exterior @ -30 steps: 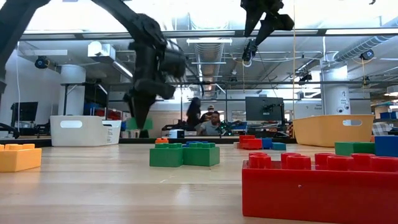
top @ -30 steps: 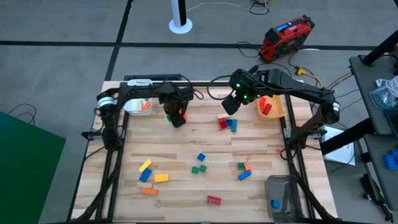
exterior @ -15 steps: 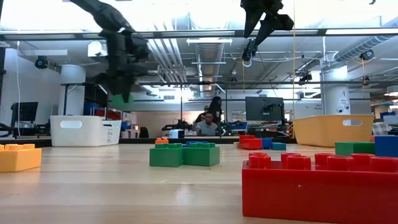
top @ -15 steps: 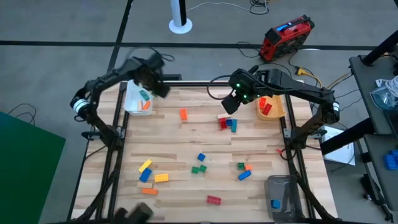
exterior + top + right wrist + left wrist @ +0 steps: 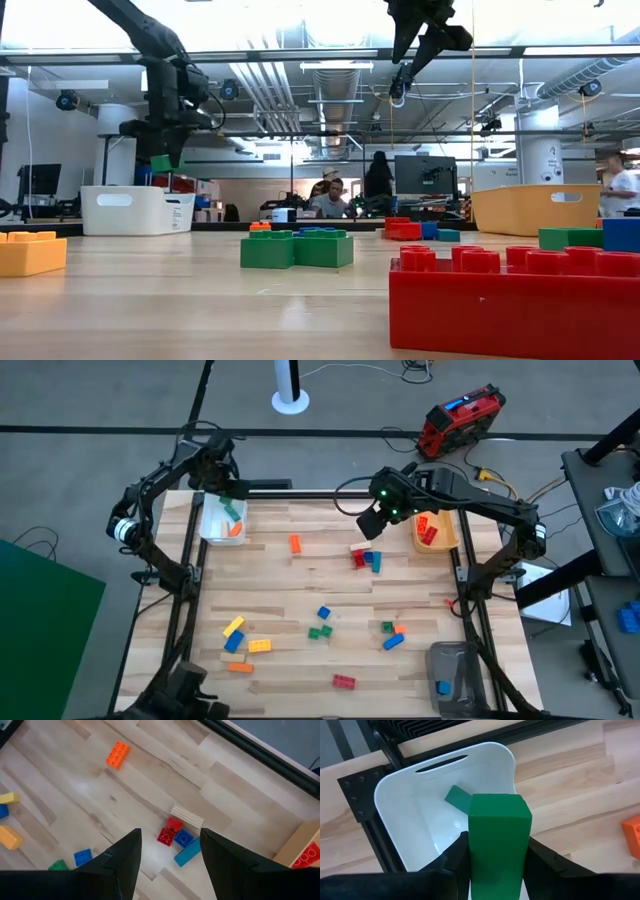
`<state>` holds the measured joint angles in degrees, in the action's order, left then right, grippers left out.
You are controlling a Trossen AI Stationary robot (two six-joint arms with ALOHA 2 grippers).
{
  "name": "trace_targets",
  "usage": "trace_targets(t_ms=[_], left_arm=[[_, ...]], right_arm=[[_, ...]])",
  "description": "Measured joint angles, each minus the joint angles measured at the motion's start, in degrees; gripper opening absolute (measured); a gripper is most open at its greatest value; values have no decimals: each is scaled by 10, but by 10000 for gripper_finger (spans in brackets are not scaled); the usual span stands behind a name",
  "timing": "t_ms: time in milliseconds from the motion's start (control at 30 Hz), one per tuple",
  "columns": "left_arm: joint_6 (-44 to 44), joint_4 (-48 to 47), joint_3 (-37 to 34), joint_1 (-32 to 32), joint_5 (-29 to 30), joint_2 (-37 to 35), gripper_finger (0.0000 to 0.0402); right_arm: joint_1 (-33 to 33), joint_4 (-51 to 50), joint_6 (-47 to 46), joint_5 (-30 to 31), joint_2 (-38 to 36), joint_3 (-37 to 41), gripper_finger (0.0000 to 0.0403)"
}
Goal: Sort blocks by size
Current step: Put the big green block into the white bin
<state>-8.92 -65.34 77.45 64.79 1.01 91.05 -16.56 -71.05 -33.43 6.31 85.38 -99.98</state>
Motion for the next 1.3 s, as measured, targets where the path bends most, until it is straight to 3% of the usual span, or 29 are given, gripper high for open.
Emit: trace_targets(t_ms=[1300], left_arm=[[9, -2, 0, 2, 5, 16, 117]], right_arm=[[0, 2, 4, 5, 0, 0, 192]])
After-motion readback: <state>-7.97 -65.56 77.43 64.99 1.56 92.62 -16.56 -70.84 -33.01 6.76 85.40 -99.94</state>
